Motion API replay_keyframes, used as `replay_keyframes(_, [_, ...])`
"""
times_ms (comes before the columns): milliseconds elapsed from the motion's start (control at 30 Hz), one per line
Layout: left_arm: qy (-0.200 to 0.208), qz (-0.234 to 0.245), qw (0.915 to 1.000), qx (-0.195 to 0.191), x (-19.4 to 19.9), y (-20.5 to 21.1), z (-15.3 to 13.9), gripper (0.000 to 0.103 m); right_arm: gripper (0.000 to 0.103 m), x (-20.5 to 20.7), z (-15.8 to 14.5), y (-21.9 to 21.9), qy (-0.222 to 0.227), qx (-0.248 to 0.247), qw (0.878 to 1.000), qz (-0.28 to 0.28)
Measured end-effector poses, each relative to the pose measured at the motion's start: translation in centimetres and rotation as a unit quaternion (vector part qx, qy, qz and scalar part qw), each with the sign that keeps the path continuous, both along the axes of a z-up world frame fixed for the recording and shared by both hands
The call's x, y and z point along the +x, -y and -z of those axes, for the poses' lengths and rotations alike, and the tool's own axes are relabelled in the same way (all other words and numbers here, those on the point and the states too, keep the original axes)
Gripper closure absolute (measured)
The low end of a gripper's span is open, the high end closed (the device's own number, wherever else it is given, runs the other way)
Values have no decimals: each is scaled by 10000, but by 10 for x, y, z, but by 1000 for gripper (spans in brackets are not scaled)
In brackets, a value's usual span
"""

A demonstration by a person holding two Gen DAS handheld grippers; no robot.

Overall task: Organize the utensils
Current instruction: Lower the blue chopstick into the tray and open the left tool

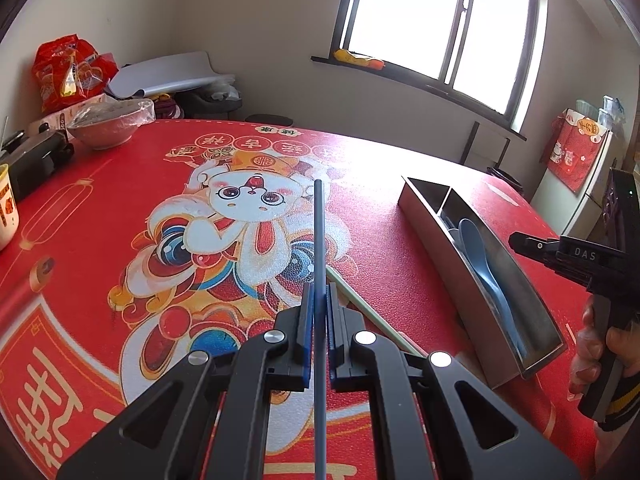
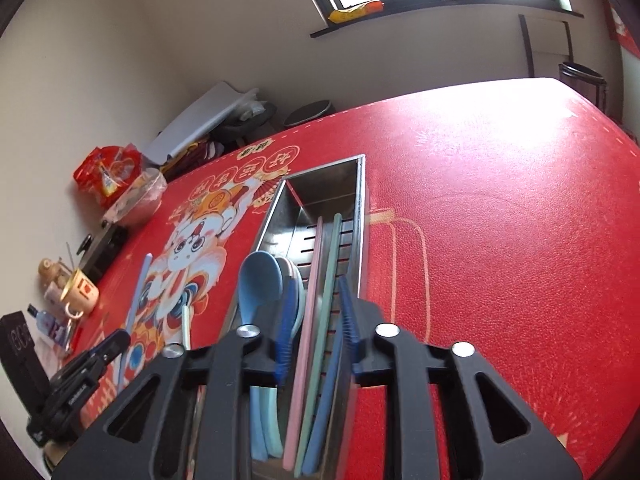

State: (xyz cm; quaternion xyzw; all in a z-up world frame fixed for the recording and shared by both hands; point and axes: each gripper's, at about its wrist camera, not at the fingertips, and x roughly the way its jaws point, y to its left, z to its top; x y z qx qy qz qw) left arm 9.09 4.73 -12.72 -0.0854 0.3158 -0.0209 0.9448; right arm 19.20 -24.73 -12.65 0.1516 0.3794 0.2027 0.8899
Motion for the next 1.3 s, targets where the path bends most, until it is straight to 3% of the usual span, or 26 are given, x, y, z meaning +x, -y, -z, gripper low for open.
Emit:
replay_keyframes(33, [6,7,10000,-17,0,0,0,97,45,-3,-1,4,76,45,10000,-19])
replay_keyframes(200, [-91,-39,9999,-46,3,-2,1,97,37,-14,-10,15,468,-29,9987,-181])
replay_keyframes(333, [-182,-76,9998,-15,4,0,-1,97,15,-20,-11,24,742,77,9969,-252])
replay_keyframes(533, [-251,-92,9992,-300,5,6,-16,97,15,-20,-13,26,752,-6,9970,-197])
replay_keyframes(767, [-392,165,9959,-794,25,49,-30,97,15,-16,-13,41,600,-204,9970,436])
replay_keyframes(1033, [-599,438,9928,-940,62,112,-30,97,15,-10,-12,69,362,252,9959,786])
replay_keyframes(1300, [-1025,316,9891,-1005,85,127,-6,97,15,-7,-10,78,191,569,9950,795])
